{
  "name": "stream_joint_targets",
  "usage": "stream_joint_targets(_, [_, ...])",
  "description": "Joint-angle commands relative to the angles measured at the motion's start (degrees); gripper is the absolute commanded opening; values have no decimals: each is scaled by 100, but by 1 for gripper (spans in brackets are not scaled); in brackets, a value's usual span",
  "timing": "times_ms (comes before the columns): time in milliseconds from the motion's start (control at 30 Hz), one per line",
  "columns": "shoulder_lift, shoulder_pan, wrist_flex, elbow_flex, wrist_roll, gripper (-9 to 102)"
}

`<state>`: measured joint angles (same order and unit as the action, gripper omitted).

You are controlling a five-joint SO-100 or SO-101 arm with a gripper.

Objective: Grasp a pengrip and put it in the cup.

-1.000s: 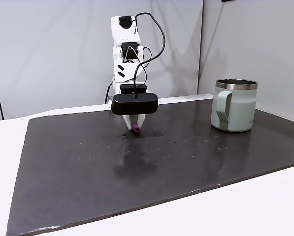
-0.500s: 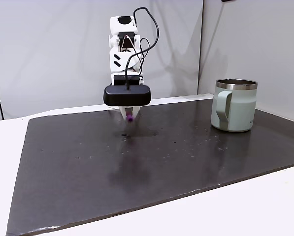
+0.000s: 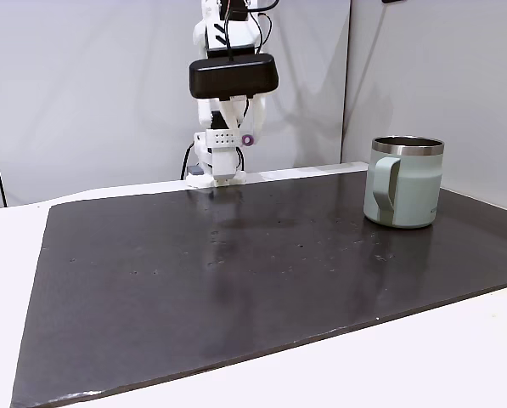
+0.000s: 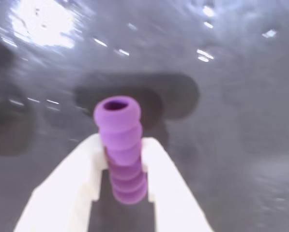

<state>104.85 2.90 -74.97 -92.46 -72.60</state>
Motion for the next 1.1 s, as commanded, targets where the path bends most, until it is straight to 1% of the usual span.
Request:
stream_joint_targets(0, [264,-404,237,562,888,0])
stream_joint_targets(167, [-299,-984,246,1433,2241,0])
stream_joint_targets(367, [-1582,-1600,-492,3472,3577,0])
stream_joint_targets(467, [-2197,-1960,-905,4570,4087,0])
stream_joint_targets(667, [-3393,-2522,-1749,6732,4649,0])
stream_joint_targets(833, [-4720,-2760,-2654,8895,4755,0])
stream_joint_targets(900, [-4975,-2830,-2813,9211,4790,0])
stream_joint_targets(1067, [-5273,-2874,-2839,9519,4887,0])
